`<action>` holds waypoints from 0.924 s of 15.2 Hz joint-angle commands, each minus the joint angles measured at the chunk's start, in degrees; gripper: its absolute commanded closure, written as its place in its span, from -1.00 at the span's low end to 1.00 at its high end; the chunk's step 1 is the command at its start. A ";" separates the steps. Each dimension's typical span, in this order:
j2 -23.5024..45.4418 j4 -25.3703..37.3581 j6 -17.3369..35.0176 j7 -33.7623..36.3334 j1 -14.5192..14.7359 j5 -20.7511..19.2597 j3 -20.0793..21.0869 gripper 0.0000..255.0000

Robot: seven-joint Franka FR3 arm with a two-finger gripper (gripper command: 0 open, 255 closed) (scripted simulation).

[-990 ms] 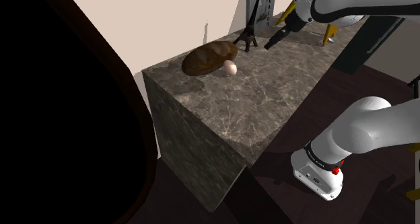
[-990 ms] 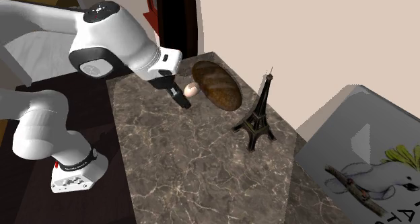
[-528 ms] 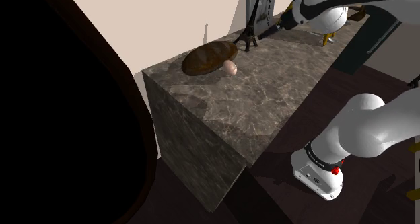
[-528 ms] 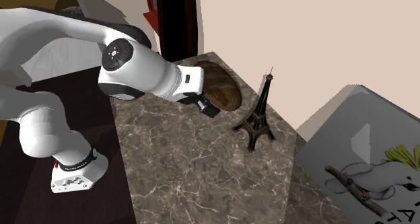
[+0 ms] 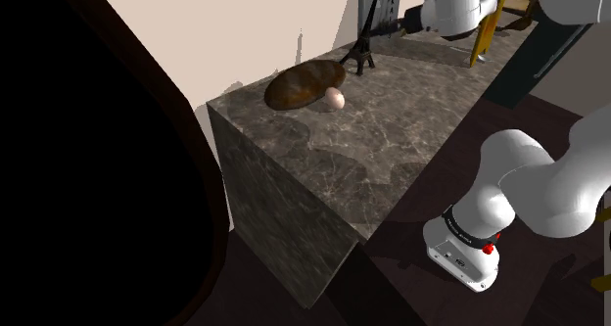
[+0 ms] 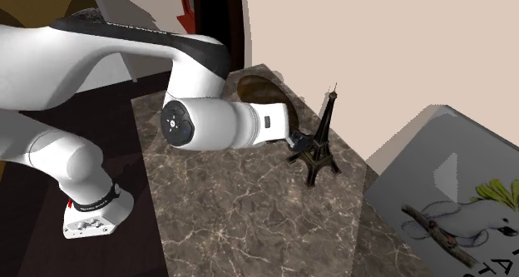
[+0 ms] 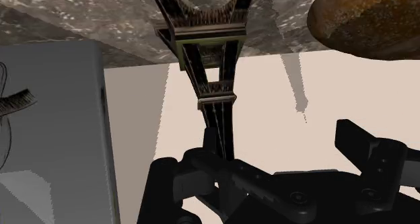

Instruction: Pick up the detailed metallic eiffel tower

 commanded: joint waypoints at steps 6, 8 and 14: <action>-10.68 8.82 5.27 -15.28 22.05 6.95 -18.78 -1.00; -12.23 8.38 6.55 -16.83 23.19 7.15 -19.68 -1.00; -15.23 7.68 8.89 -19.71 25.13 7.43 -21.23 1.00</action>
